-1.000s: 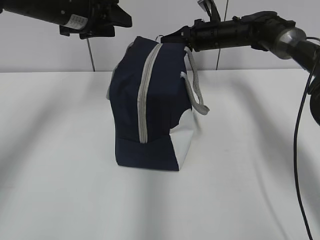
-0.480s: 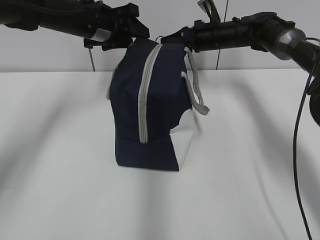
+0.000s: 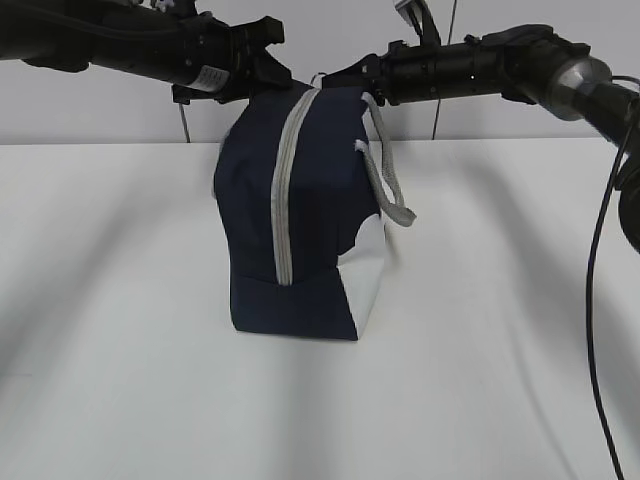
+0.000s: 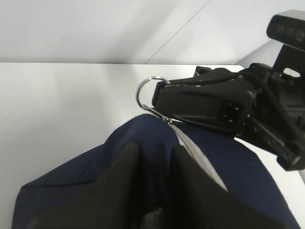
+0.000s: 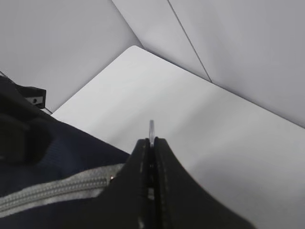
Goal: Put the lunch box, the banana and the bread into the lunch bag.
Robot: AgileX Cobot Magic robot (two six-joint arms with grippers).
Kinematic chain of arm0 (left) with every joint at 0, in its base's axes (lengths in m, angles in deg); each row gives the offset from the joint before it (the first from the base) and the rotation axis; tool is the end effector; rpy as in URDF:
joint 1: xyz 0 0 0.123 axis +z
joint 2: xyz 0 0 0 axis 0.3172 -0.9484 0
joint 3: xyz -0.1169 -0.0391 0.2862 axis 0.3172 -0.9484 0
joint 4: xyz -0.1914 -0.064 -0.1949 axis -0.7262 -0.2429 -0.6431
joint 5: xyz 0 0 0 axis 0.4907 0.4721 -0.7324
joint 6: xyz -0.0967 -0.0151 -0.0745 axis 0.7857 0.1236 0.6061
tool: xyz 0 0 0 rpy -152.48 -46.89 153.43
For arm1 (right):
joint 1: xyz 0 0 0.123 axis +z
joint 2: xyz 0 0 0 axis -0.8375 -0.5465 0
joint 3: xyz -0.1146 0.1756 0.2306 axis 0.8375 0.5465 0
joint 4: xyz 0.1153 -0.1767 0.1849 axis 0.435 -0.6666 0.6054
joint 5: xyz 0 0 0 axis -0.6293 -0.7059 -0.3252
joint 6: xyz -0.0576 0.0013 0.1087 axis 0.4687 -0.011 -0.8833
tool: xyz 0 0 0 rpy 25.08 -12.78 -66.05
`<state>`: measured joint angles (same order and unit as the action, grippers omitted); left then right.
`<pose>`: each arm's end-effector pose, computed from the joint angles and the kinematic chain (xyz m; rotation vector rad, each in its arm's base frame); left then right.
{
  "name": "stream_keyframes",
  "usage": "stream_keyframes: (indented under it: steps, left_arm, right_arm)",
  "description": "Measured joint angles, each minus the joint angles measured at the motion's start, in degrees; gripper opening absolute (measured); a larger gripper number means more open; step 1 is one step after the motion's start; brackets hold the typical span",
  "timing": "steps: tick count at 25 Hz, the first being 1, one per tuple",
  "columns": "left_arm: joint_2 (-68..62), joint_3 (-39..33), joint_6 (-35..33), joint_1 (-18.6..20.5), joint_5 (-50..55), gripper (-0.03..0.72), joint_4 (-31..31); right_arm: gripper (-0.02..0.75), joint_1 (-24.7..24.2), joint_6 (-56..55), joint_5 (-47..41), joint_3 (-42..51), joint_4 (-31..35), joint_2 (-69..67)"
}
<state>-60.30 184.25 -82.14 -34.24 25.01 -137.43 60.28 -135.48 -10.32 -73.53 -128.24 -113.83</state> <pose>0.5159 -0.2083 0.2570 0.2017 2.1755 -0.9249 0.6275 0.1416 0.1968 -0.6797 1.8267 1.0549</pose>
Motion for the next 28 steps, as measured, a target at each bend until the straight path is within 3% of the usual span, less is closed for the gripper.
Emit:
stream_keyframes:
  steps: [7,14,28]
  left_arm:
    - [0.00,0.00,-1.25,-0.04,0.85,0.025,-0.24]
    - [1.51,0.00,-5.80,-0.04,5.16,0.018,0.25]
    - [2.40,0.00,-8.63,0.07,8.57,0.017,0.71]
  right_arm:
    - [-0.016,0.00,-1.97,-1.11,0.00,0.11,0.00]
    - [-0.016,0.00,-8.23,-5.28,0.00,0.20,0.00]
    - [-0.016,0.23,-16.22,-8.23,1.85,-1.88,0.00]
